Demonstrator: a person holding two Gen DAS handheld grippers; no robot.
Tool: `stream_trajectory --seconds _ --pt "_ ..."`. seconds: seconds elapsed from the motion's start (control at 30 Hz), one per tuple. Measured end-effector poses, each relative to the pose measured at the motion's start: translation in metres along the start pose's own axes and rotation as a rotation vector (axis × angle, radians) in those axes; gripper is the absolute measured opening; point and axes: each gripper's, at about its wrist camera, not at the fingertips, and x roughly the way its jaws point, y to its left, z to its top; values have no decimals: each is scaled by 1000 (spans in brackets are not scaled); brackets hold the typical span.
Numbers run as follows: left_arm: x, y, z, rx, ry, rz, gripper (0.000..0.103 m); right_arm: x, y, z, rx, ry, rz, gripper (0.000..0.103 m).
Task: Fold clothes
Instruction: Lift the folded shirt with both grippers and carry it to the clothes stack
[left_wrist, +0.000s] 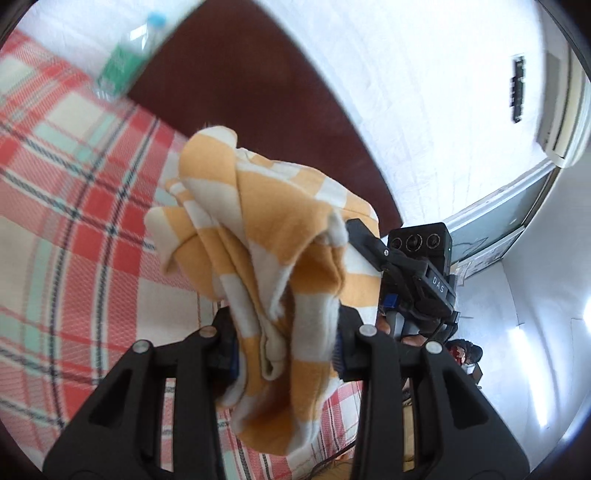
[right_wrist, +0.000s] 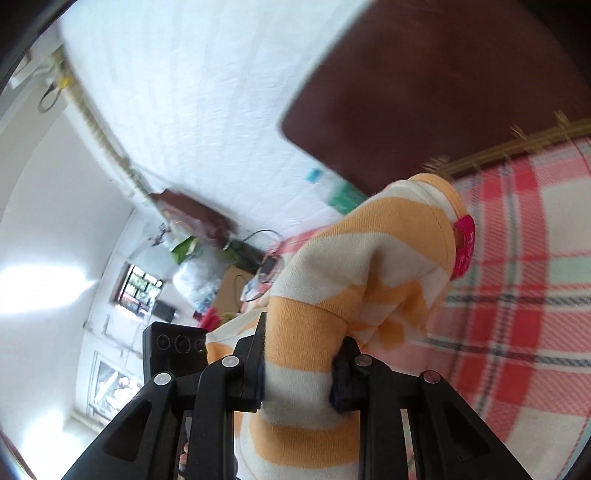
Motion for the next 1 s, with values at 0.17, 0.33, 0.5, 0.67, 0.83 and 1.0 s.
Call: stream_trajectory --seconds 0.17,0.33,0.5,0.67,0.83,1.0 --pt "-104 -25 8 77 -179 54 38 43 93 15 -143 35 129 25" --pt "-213 -35 21 107 -388 179 38 116 188 23 -259 86 276 25" --pt "-310 -19 11 89 -592 314 39 209 255 15 -285 157 415 25" --pt "-300 72 -30 -108 -577 327 41 294 240 -38 -246 355 334 26" --pt "-289 165 -72 -308 -555 336 41 338 166 -93 -174 533 150 32" --pt "-290 159 -74 -259 -580 341 43 328 179 -92 -251 504 126 49"
